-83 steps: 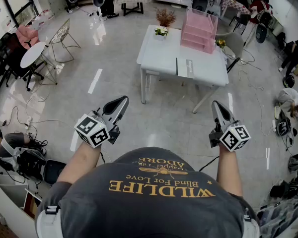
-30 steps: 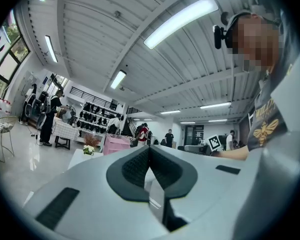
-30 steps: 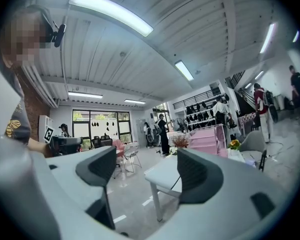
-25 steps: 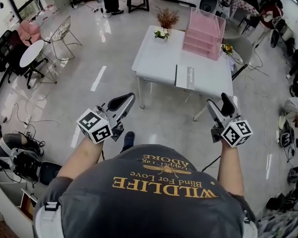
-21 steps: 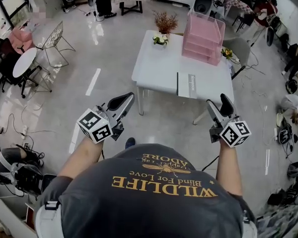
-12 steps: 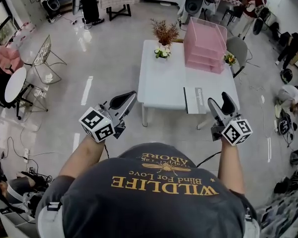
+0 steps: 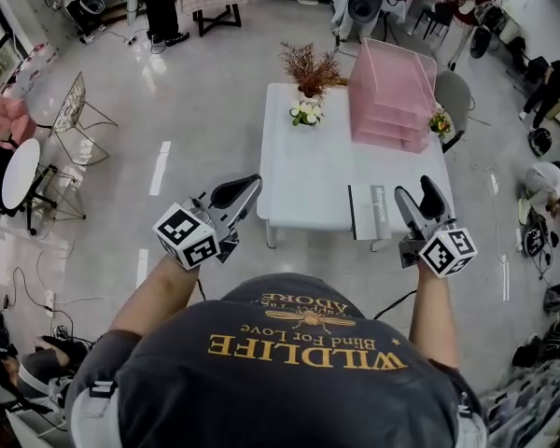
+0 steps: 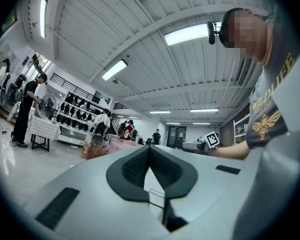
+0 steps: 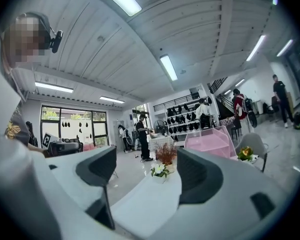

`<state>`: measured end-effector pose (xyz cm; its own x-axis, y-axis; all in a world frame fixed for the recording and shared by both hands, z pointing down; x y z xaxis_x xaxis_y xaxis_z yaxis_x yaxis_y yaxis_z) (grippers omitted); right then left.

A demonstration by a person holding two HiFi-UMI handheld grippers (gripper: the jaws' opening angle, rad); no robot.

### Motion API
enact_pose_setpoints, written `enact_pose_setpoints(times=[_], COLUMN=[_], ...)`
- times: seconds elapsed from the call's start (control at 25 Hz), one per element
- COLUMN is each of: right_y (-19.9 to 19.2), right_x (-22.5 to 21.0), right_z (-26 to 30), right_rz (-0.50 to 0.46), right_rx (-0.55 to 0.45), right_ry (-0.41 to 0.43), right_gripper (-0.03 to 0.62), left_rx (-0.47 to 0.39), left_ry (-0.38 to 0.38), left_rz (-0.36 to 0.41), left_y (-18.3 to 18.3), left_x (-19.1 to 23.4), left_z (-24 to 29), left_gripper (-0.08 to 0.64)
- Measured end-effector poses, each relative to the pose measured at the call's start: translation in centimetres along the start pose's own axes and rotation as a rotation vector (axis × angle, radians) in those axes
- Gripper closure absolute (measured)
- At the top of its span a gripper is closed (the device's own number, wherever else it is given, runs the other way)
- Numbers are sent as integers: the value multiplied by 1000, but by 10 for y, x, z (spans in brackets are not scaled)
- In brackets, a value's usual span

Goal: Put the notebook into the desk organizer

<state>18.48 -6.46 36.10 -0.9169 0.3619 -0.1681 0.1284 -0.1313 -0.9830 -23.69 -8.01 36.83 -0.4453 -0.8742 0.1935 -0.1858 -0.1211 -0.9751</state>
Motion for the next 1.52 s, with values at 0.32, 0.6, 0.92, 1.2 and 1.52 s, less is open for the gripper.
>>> enact_pose_setpoints(times=[0.32,0.6,0.92,1.2,1.52], right_y=[5,-12,-40,-117,-237], right_x=[-74,-125,-134,-171,-184], right_z=[60,104,103,41,3], right_rz=[26,64,97,246,439], right_rx=[21,64,147,412,848], right_ry=[126,182,50,-161,-216], right_gripper=[227,227,227,227,227], left_rx=[18,42,121,179,255], left_ry=[95,154,30,-128,-221], left_rz=[12,6,-19,-92,-136], left_y=[2,-9,-33,-77,-122], left_x=[14,27,69,74,61], left_z=[71,114,129,171,209], left_gripper=[560,560,560,560,560])
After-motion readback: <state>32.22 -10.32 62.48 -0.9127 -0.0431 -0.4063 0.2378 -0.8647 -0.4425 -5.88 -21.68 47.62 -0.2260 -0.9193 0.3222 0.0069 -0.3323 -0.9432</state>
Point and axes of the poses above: the fingertips, and each gripper's own axes: z forward along the fingers, x to its left, y out of its top, the point moved 9 cm from there along -z, backward along the fingers, and after that the axes turned 7 degrees about -y, right-handed, at the moved point
